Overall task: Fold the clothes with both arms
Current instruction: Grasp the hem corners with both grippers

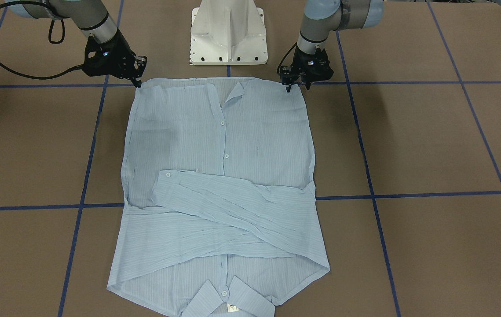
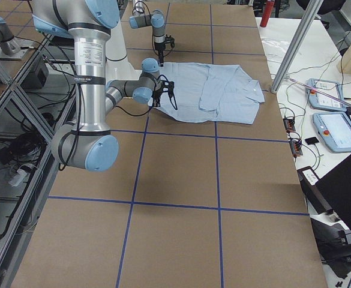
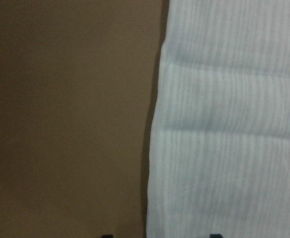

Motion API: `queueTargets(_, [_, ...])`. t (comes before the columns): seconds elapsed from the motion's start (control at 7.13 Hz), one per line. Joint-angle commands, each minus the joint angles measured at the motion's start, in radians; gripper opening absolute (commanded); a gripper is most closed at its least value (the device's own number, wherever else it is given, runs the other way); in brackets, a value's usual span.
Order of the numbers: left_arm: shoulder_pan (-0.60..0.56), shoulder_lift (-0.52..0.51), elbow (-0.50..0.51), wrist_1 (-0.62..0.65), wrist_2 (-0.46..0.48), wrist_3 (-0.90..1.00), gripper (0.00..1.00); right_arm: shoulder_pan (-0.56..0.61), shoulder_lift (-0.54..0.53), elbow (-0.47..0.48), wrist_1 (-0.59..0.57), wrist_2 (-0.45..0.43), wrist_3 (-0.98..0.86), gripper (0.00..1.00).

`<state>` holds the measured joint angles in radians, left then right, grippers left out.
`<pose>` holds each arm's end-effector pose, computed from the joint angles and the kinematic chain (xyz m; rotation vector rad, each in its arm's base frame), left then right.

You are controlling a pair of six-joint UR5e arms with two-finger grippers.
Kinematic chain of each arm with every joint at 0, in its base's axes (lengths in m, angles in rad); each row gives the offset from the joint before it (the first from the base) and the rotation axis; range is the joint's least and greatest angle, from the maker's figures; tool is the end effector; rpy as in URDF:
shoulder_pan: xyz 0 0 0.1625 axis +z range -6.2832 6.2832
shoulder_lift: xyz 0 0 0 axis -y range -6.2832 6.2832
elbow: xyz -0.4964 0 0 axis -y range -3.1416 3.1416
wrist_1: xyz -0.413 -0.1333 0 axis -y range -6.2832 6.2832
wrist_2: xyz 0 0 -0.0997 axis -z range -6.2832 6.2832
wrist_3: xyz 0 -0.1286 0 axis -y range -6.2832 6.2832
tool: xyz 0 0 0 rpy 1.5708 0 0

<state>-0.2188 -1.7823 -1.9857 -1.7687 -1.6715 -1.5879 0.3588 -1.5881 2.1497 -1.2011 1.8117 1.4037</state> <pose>0.5600 -0.2478 0.4194 -0.0115 0.8301 -0.1807 -0.4328 -0.2719 0.4334 0.0253 -0.9525 0.0648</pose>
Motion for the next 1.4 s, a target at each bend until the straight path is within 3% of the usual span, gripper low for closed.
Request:
queueTargets(0.0, [-0.001, -0.005, 0.001, 0.000, 0.002, 0.000, 0.61, 0.005, -0.001, 0.001, 0.000, 0.003, 0.000, 0.00])
queueTargets(0.42, [-0.001, -0.006, 0.005, 0.000, 0.001, 0.000, 0.59, 0.005, -0.001, -0.001, 0.000, 0.003, 0.000, 0.00])
queueTargets(0.98, [-0.002, -0.017, 0.005, 0.000, 0.001, -0.001, 0.36, 0.025, -0.001, 0.003, 0.000, 0.017, -0.002, 0.00])
queueTargets(1.26, [-0.004, -0.019, 0.005, 0.000, 0.001, -0.003, 0.17, 0.032, -0.001, 0.003, 0.000, 0.027, -0.003, 0.00])
